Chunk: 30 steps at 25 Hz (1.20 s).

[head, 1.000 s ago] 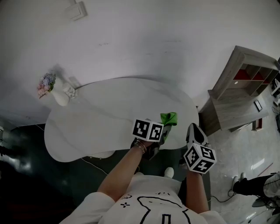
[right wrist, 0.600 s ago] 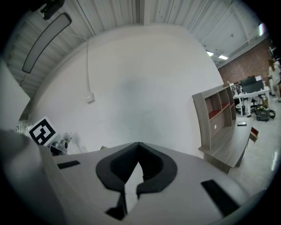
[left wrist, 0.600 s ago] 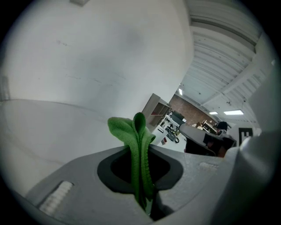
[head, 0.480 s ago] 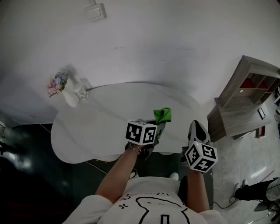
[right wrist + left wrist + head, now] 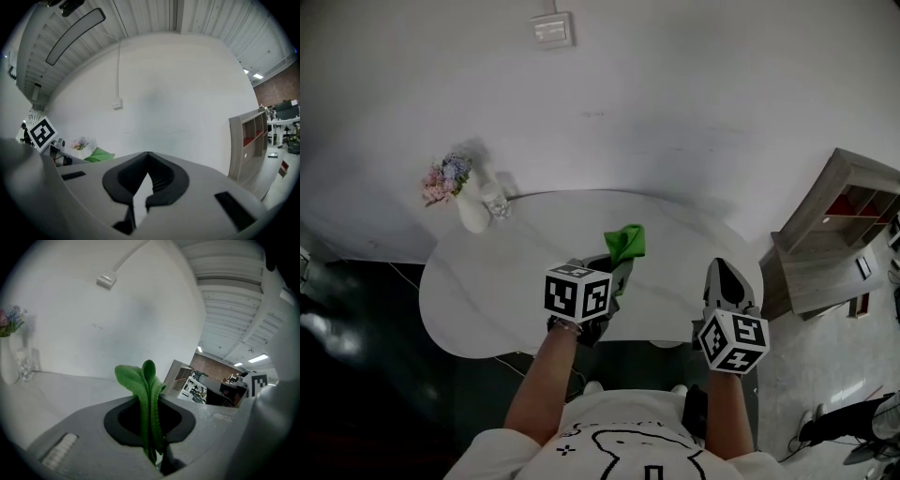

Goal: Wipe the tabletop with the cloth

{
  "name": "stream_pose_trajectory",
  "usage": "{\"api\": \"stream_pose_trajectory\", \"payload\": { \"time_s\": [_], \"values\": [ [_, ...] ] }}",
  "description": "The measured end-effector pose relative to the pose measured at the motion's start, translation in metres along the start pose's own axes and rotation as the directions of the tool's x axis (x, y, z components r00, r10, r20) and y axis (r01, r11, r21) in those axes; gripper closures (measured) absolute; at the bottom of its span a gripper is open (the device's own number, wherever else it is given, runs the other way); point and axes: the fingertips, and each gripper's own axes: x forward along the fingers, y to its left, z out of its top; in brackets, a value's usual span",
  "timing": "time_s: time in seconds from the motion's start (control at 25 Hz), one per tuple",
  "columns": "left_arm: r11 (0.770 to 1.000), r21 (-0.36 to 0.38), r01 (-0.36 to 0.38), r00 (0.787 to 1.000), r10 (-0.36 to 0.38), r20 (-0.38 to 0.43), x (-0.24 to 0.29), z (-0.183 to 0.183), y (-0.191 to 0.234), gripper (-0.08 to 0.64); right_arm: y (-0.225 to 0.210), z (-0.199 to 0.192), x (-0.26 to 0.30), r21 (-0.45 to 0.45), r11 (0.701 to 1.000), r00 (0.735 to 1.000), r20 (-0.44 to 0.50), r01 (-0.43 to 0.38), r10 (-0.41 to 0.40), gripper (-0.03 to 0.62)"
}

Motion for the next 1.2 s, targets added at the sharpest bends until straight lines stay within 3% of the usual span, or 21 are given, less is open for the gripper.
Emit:
{"api": "stream_pose_trajectory", "payload": {
  "time_s": [0.2,0.36,0.6,0.84,0.96,1.2],
  "values": [
    [0.997,0.041,-0.068,0.994,0.064,0.089,-0.046,0.024,0.043,0.511,0.034,0.021,0.017,-0.088,0.996,0.998,0.049,-0.03,0.035,0.597],
    [0.987,0.069,-0.142,0.976,0.129,0.174,-0.086,0.045,0.078,0.511,0.072,0.045,0.028,-0.177,0.982,0.992,0.091,-0.071,0.088,0.596],
    [0.963,0.091,-0.255,0.929,0.218,0.3,-0.149,0.071,0.123,0.511,0.126,0.065,0.038,-0.276,0.954,0.981,0.116,-0.117,0.154,0.597],
    [0.922,0.139,-0.361,0.872,0.281,0.4,-0.198,0.09,0.16,0.511,0.166,0.079,0.046,-0.291,0.949,0.974,0.15,-0.122,0.172,0.597],
    [0.895,0.186,-0.405,0.843,0.288,0.454,-0.214,0.099,0.168,0.511,0.177,0.084,0.049,-0.286,0.95,0.972,0.159,-0.123,0.174,0.597],
    [0.85,0.298,-0.435,0.792,0.204,0.575,-0.233,0.115,0.159,0.51,0.195,0.088,0.054,-0.338,0.932,0.972,0.146,-0.128,0.186,0.597]
  ]
}}
